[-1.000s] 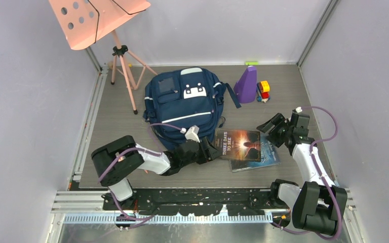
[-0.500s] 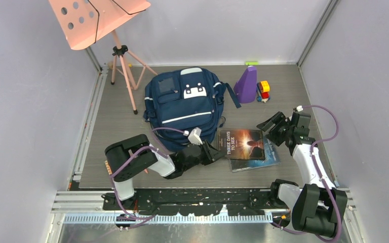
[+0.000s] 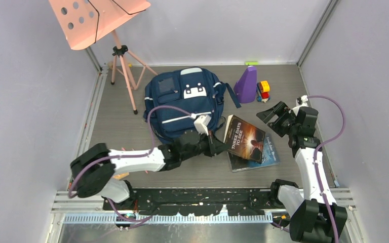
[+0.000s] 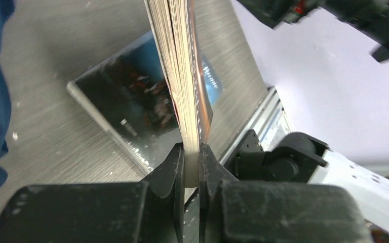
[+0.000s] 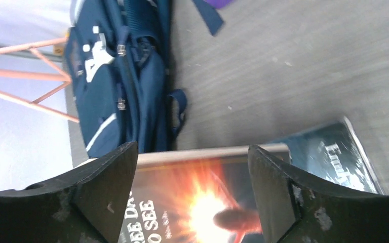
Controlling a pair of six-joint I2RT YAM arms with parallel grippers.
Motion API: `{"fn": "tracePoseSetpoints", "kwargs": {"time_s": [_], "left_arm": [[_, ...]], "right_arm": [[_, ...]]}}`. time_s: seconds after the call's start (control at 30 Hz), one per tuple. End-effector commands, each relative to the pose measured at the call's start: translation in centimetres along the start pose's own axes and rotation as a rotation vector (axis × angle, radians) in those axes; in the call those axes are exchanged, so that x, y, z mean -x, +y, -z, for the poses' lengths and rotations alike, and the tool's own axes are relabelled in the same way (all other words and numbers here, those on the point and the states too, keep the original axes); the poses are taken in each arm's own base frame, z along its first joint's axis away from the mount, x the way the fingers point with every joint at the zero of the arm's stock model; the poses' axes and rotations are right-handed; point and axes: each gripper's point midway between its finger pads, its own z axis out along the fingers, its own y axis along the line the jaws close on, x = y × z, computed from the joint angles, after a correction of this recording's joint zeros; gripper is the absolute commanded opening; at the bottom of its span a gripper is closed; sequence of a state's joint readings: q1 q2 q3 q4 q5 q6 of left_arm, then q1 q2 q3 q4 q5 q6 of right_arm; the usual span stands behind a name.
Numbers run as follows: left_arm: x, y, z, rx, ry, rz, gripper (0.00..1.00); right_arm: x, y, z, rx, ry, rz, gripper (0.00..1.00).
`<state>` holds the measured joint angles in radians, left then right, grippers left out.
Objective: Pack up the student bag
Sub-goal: Pick up the book from the center of the board.
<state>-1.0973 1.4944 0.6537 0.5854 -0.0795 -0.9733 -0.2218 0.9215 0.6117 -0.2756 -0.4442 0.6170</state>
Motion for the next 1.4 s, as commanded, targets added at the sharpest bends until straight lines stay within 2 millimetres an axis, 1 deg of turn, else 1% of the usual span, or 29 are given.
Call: {"fn": "tracePoseSetpoints", "kwargs": {"time_s": [0.0,0.03,0.07,0.1,0.13,0.17,0.2,0.23,0.33,0.4,0.43,0.47,0.5,0.53,0.6,0.67,0.7,0.73,0.77,0.8,0.87,0.9,0.93,1.03,1.13,1.23,1.3,1.37], "left_arm": [[5.0,-6.2,3.3,-0.101,0.056,-0.291,0.0],[6.0,-6.4,3.9,-0.099,0.069,-0.333,0.0],[6.7,-7.1,4.8,-0.124,0.1,-0.363,0.0],[7.5,-7.3,5.5,-0.128,0.124,-0.382,0.0],[8.1,-7.5,6.4,-0.135,0.151,-0.4,0.0],[8.9,-7.7,7.2,-0.148,0.17,-0.41,0.0],[9.5,-8.0,8.1,-0.166,0.192,-0.428,0.0],[10.2,-8.2,8.8,-0.173,0.205,-0.446,0.0],[11.8,-7.6,11.0,-0.144,0.265,-0.508,0.0],[12.0,-7.6,12.3,-0.165,0.318,-0.549,0.0],[11.9,-7.5,12.9,-0.176,0.347,-0.569,0.0],[11.9,-7.3,13.4,-0.179,0.37,-0.586,0.0],[12.1,-7.2,13.8,-0.179,0.388,-0.601,0.0],[12.1,-6.9,14.1,-0.172,0.411,-0.604,0.0],[12.4,-6.6,14.6,-0.17,0.437,-0.617,0.0],[12.4,-6.8,14.8,-0.185,0.441,-0.628,0.0],[12.2,-7.1,14.9,-0.211,0.439,-0.632,0.0],[12.1,-7.4,15.0,-0.229,0.437,-0.638,0.0],[12.2,-7.6,15.2,-0.239,0.425,-0.654,0.0],[12.2,-7.6,15.4,-0.243,0.419,-0.663,0.0],[12.4,-7.7,15.5,-0.242,0.408,-0.674,0.0],[12.4,-7.8,15.6,-0.242,0.405,-0.672,0.0],[12.4,-7.9,15.7,-0.243,0.408,-0.671,0.0],[12.1,-8.3,16.0,-0.269,0.421,-0.668,0.0],[12.0,-9.1,16.6,-0.314,0.42,-0.681,0.0],[12.0,-9.9,17.3,-0.359,0.406,-0.722,0.0],[12.1,-10.2,17.6,-0.371,0.41,-0.731,0.0],[12.2,-10.1,17.7,-0.354,0.413,-0.743,0.0]], "right_arm": [[3.6,6.5,1.5,0.251,-0.108,0.193,0.87],[3.4,7.5,1.7,0.305,-0.094,0.21,0.87],[3.9,8.8,1.9,0.364,-0.115,0.237,0.87],[3.3,9.8,2.1,0.427,-0.093,0.257,0.87],[3.5,11.2,2.4,0.487,-0.11,0.29,0.87],[2.8,12.1,2.7,0.538,-0.091,0.314,0.87],[3.0,13.1,3.0,0.581,-0.115,0.35,0.87],[2.5,13.7,3.2,0.61,-0.11,0.365,0.87],[2.5,15.4,3.9,0.676,-0.125,0.396,0.89],[2.1,16.8,4.5,0.732,-0.084,0.417,0.89],[1.7,17.1,4.5,0.746,-0.052,0.411,0.88],[1.5,17.8,5.1,0.778,-0.029,0.425,0.89],[1.1,18.1,5.1,0.791,0.0,0.423,0.88],[0.9,18.7,5.7,0.818,0.017,0.438,0.88],[0.0,19.3,6.5,0.858,0.058,0.471,0.89],[-1.5,19.8,6.9,0.889,0.103,0.53,0.9],[-3.0,19.6,6.8,0.897,0.151,0.567,0.9],[-3.9,20.1,7.1,0.915,0.176,0.597,0.9],[-4.7,19.7,6.8,0.908,0.202,0.62,0.9],[-5.5,19.9,6.8,0.929,0.228,0.643,0.9],[-6.9,20.2,7.1,0.971,0.282,0.652,0.9],[-7.2,20.4,7.3,0.989,0.289,0.658,0.9],[-8.1,20.6,7.6,1.012,0.314,0.658,0.9],[-9.5,20.9,7.9,1.052,0.347,0.677,0.9],[-10.7,20.8,7.6,1.062,0.403,0.669,0.9],[-11.6,20.4,7.4,1.067,0.463,0.65,0.9],[-12.0,20.4,7.8,1.084,0.5,0.641,0.9],[-12.1,20.6,8.4,1.102,0.512,0.644,0.85]]}}
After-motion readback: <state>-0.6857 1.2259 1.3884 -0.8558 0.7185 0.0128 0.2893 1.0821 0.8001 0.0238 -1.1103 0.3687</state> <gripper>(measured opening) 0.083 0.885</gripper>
